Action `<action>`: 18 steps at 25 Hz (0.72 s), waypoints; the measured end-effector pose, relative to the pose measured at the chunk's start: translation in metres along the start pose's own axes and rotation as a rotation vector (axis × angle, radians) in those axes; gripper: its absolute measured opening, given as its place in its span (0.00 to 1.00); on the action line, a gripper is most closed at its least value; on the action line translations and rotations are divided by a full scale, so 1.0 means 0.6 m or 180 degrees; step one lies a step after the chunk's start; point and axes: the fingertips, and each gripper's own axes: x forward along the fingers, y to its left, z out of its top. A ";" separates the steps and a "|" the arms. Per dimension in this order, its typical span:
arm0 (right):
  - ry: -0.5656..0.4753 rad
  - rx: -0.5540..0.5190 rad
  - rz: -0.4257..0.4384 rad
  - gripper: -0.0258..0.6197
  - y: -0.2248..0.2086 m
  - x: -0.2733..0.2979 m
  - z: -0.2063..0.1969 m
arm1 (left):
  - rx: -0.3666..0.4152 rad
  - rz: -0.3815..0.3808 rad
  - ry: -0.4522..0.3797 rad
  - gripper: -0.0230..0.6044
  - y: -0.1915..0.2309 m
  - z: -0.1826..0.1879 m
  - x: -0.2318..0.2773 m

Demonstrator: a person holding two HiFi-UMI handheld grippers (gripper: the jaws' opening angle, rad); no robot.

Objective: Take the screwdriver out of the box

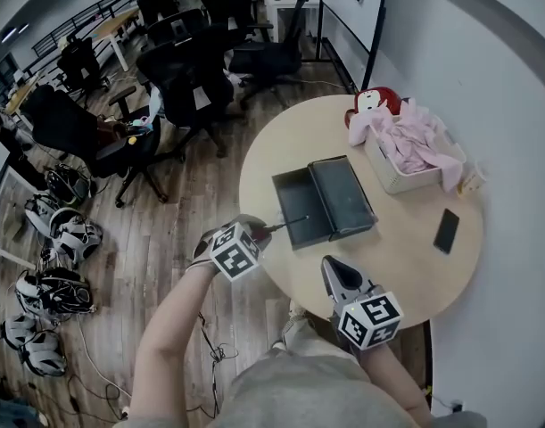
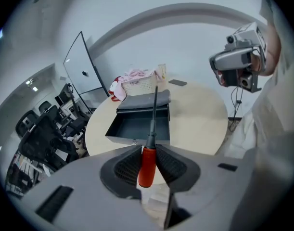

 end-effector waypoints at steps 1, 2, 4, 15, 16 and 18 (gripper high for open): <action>0.0000 -0.0003 -0.0001 0.04 0.007 -0.007 -0.003 | -0.0094 0.0031 -0.0072 0.17 -0.006 0.001 -0.010; -0.0002 -0.0007 0.0000 0.04 0.013 -0.014 -0.005 | -0.0187 0.0063 -0.0147 0.17 -0.012 0.002 -0.021; -0.0007 -0.0015 -0.0001 0.04 0.026 -0.028 -0.010 | -0.0372 0.0129 -0.0309 0.17 -0.025 0.007 -0.045; -0.0082 -0.0070 -0.0026 0.04 0.075 -0.081 -0.027 | -0.1044 0.0506 -0.1110 0.17 -0.118 0.040 -0.154; -0.0093 -0.0070 -0.0029 0.04 0.079 -0.084 -0.030 | -0.1108 0.0532 -0.1167 0.17 -0.128 0.040 -0.161; -0.0111 -0.0067 -0.0032 0.04 0.088 -0.089 -0.035 | -0.1251 0.0606 -0.1290 0.17 -0.143 0.041 -0.177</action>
